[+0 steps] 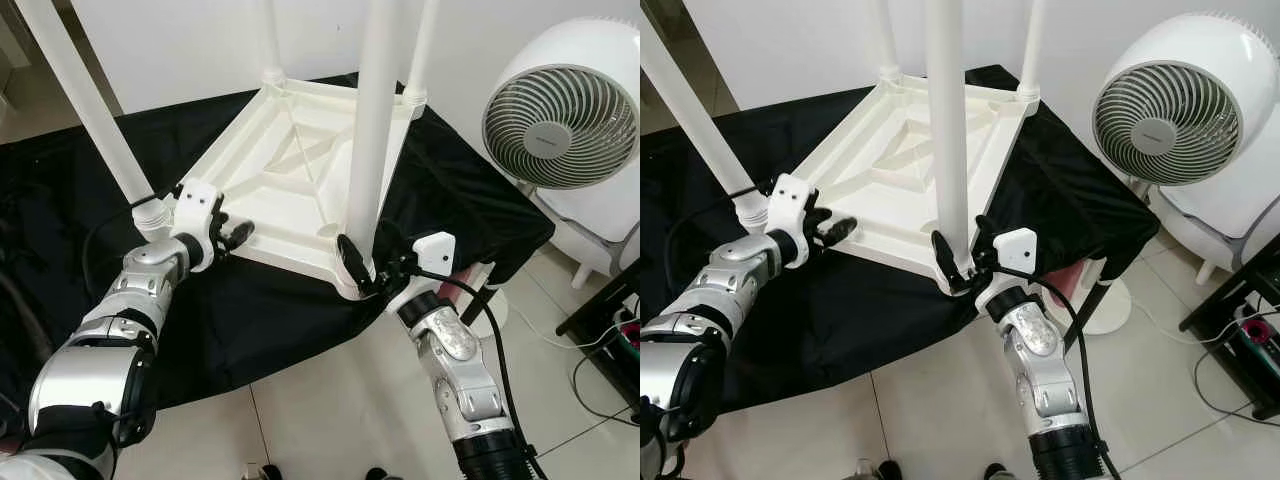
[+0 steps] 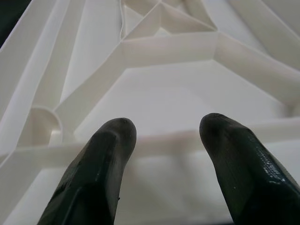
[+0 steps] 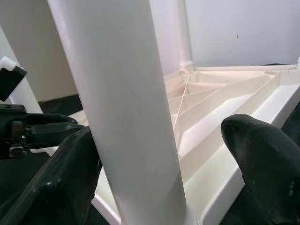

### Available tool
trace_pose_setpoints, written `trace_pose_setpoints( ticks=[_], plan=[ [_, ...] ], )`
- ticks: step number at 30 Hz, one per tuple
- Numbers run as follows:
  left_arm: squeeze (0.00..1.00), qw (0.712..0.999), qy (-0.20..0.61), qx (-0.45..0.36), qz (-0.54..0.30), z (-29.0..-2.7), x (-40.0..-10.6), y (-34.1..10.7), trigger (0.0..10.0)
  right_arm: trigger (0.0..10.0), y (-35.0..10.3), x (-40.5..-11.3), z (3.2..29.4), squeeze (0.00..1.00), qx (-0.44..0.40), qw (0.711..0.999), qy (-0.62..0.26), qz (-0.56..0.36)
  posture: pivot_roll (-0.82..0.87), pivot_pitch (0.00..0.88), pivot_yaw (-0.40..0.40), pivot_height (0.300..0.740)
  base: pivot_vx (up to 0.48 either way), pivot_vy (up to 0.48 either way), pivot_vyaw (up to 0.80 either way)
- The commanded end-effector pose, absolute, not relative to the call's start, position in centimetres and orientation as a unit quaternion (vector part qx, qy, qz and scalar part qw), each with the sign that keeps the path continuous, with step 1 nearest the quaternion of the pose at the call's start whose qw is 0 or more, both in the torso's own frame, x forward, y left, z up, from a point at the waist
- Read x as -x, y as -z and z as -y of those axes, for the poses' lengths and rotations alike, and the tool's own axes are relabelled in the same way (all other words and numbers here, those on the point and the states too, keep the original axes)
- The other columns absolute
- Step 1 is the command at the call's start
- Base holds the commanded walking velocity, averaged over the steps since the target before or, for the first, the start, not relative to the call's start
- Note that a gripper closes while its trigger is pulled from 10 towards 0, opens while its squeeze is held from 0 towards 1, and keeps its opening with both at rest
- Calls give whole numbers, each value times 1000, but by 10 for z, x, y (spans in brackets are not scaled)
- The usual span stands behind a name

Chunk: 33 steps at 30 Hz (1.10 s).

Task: Building children table

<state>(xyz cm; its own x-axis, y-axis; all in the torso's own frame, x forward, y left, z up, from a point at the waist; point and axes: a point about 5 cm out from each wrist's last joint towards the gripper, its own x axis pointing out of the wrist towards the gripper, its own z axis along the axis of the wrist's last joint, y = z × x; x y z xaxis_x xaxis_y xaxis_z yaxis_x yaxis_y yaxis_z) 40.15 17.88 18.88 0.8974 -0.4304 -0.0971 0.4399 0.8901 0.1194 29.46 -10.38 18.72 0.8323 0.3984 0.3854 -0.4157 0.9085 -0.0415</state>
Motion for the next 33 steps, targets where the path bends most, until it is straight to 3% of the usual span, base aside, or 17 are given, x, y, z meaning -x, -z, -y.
trace_pose_setpoints(
  ticks=[1,10,22,23,33],
  plan=[
    [0,969,235,-68,-40,-179,-401,-188,10000,10000,-189,-292,102,0,-25,956,-212,202,-51,134,98,740,0,0,0],
    [0,965,254,-59,-24,-179,-401,-196,10000,10000,-192,-283,90,0,-28,950,-226,214,-47,137,96,740,0,0,0],
    [0,950,302,-82,-12,-179,-397,-200,10000,10000,-194,-271,101,0,-34,953,-212,212,-49,148,98,740,0,0,0],
    [0,947,308,-92,6,-177,-396,-204,10000,10000,-195,-270,103,1000,-41,953,-211,213,-49,148,98,740,0,0,0],
    [0,933,339,-112,34,-173,-393,-209,10000,10000,-199,-266,107,1000,-42,955,-201,213,-44,147,100,740,0,0,0]
  ],
)
